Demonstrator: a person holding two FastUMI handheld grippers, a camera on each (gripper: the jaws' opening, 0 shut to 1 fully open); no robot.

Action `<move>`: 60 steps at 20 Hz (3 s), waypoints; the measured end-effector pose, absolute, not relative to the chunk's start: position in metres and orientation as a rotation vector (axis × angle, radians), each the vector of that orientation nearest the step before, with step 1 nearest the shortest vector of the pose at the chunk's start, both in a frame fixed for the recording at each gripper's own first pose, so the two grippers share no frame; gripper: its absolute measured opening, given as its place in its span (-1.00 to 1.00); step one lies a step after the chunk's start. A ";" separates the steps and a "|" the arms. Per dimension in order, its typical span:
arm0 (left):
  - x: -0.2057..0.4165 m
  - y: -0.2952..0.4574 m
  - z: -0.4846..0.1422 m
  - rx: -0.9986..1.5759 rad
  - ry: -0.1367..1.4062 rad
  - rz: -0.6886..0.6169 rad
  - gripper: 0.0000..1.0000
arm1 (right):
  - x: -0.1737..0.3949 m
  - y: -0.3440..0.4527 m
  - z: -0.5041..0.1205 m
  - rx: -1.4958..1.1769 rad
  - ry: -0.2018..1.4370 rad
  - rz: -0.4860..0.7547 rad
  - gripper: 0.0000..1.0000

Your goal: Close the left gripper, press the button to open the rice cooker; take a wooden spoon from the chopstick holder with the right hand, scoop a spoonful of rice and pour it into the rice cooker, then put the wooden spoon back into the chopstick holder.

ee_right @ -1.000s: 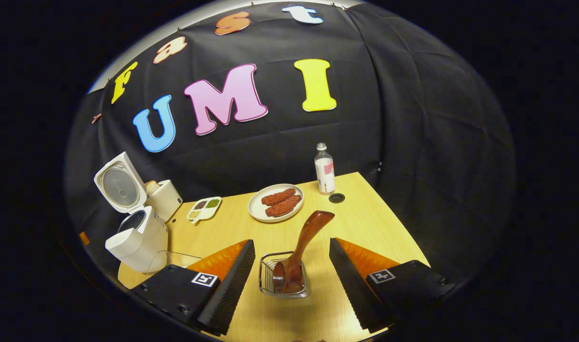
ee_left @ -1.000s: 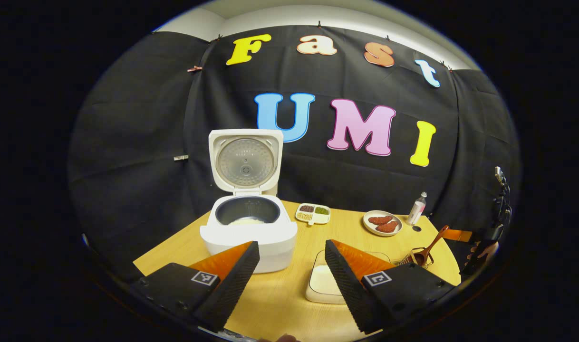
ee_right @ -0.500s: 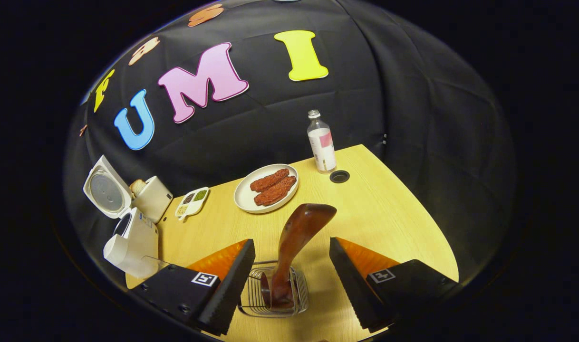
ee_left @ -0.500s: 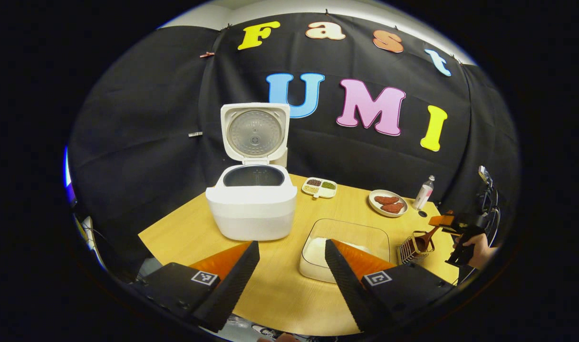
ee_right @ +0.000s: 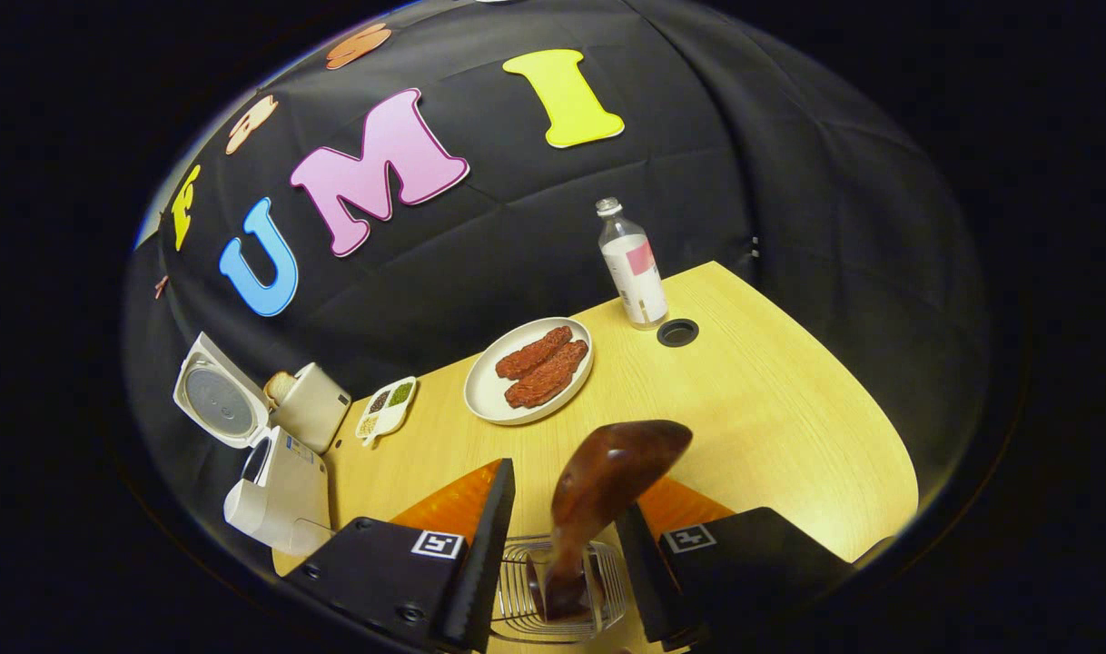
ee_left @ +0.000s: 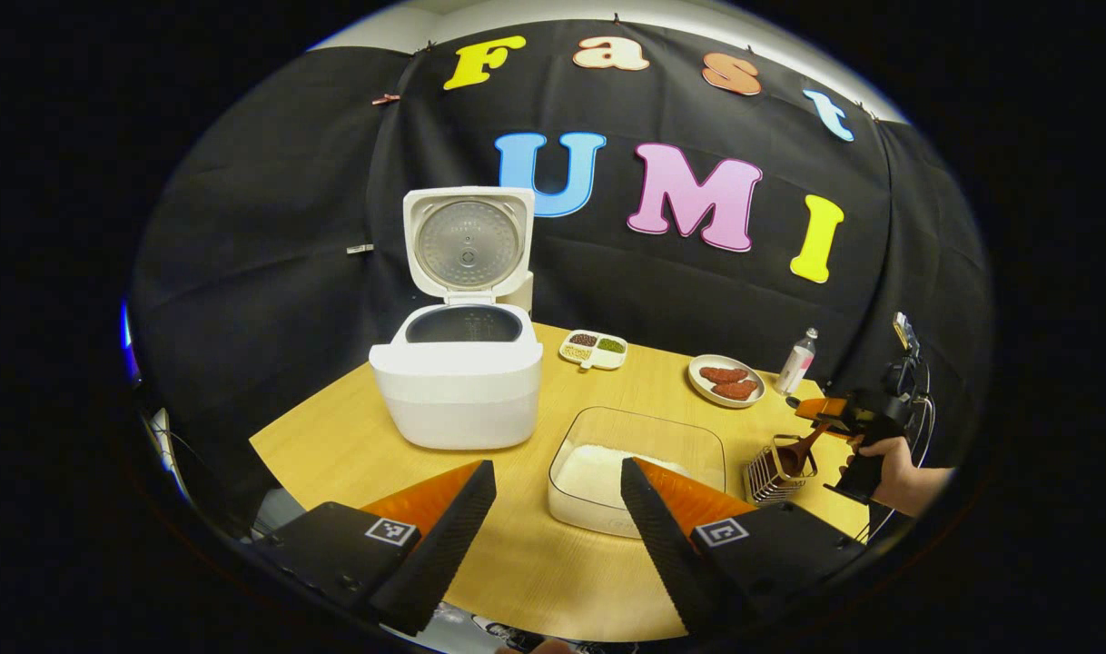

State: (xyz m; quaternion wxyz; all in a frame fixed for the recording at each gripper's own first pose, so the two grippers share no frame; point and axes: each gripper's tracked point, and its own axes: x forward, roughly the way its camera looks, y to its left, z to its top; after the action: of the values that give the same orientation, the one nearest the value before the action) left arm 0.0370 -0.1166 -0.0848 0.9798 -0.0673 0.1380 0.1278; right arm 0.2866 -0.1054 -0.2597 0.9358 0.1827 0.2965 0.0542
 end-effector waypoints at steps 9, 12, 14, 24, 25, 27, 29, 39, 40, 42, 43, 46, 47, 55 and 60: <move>0.037 -0.089 -0.072 -0.172 0.231 0.271 0.92 | 0.267 -0.104 -0.240 0.369 0.621 0.102 -0.63; 0.040 -0.076 -0.063 -0.183 0.201 0.247 0.92 | 0.261 -0.096 -0.212 0.305 0.570 0.112 -0.58; 0.041 -0.065 -0.064 -0.186 0.202 0.231 0.92 | 0.255 -0.088 -0.189 0.257 0.529 0.124 -0.58; 0.016 0.011 -0.085 -0.281 0.217 0.189 0.91 | 0.214 -0.005 -0.091 0.294 0.404 0.190 -0.59; 0.012 0.018 -0.086 -0.267 0.219 0.185 0.91 | 0.210 0.006 -0.087 0.305 0.401 0.196 -0.59; 0.005 0.030 -0.090 -0.246 0.225 0.168 0.92 | 0.202 0.026 -0.088 0.319 0.403 0.200 -0.68; 0.000 0.036 -0.092 -0.243 0.234 0.151 0.92 | 0.197 0.048 -0.094 0.327 0.408 0.209 -0.59; 0.006 0.066 -0.126 -0.238 0.311 0.079 0.94 | 0.189 0.118 -0.180 0.232 0.462 0.171 -0.59; 0.008 0.069 -0.129 -0.236 0.316 0.076 0.96 | 0.189 0.123 -0.191 0.218 0.468 0.165 -0.58; 0.011 0.072 -0.136 -0.242 0.331 0.066 0.92 | 0.188 0.131 -0.210 0.208 0.482 0.155 -0.58; 0.012 0.073 -0.141 -0.248 0.338 0.065 0.92 | 0.187 0.135 -0.218 0.209 0.490 0.151 -0.48; 0.015 0.075 -0.151 -0.283 0.356 0.070 0.92 | 0.180 0.150 -0.238 0.211 0.519 0.153 -0.59; 0.016 0.075 -0.152 -0.293 0.357 0.068 0.92 | 0.177 0.156 -0.245 0.207 0.537 0.159 -0.58; 0.023 0.080 -0.147 -0.297 0.336 0.061 0.92 | 0.153 0.185 -0.254 0.259 0.617 0.170 -0.59; 0.018 0.078 -0.153 -0.319 0.346 0.062 0.92 | 0.139 0.192 -0.256 0.443 0.713 0.120 -0.59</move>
State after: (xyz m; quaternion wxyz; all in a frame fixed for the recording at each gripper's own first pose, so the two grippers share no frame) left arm 0.0185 0.0776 -0.1531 0.9720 -0.1578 0.1712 0.0308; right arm 0.1389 0.1922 -0.2564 0.9113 0.2151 0.3461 0.0583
